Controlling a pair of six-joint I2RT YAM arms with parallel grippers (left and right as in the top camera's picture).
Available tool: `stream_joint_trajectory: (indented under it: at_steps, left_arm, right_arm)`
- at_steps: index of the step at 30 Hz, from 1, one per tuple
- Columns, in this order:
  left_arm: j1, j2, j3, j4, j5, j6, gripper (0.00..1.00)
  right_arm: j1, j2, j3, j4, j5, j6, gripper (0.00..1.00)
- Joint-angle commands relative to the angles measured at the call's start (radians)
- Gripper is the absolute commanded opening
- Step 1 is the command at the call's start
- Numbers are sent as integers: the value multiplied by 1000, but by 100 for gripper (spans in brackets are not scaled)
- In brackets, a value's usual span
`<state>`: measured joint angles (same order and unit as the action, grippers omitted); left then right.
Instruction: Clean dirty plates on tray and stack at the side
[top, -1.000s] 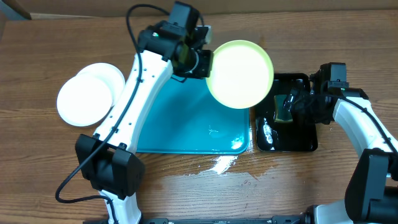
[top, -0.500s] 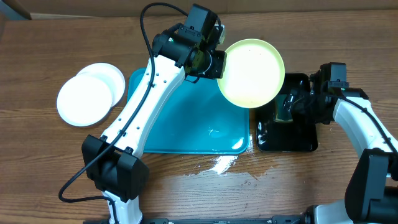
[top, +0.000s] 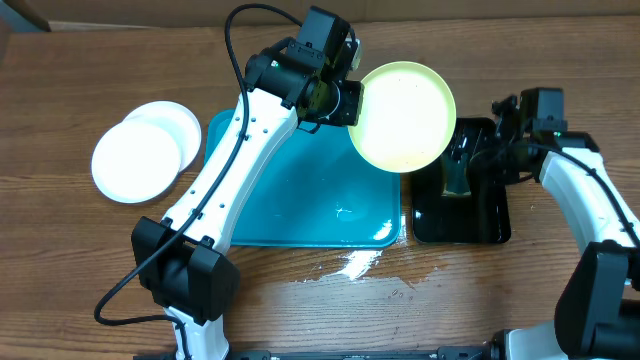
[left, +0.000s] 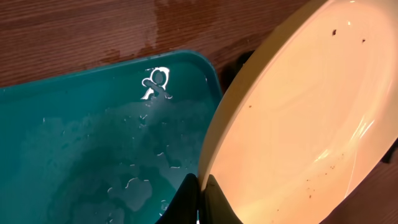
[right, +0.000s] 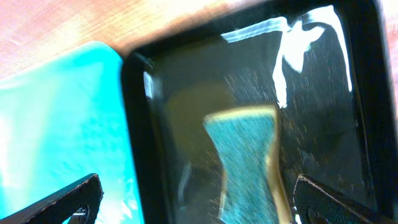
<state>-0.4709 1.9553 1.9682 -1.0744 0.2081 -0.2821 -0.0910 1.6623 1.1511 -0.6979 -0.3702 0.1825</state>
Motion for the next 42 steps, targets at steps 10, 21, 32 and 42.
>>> stream_joint_trajectory:
  at_steps: [10,21,32,42]
  left_arm:
    - [-1,6,26,11,-1,-11,4]
    - [-1,6,24,39,-1,-14,4]
    - [-2,7,22,98,-1,-15,4]
    - [-26,31,-1,177,-1,-33,4]
  right_arm:
    - [-14,-65,99,-79,234,-6,94]
    - [-125,18,31,-74,374,114,4]
    - [-139,132,23,-87,369,129,4]
    - [-139,132,-19,-145,209,121,4]
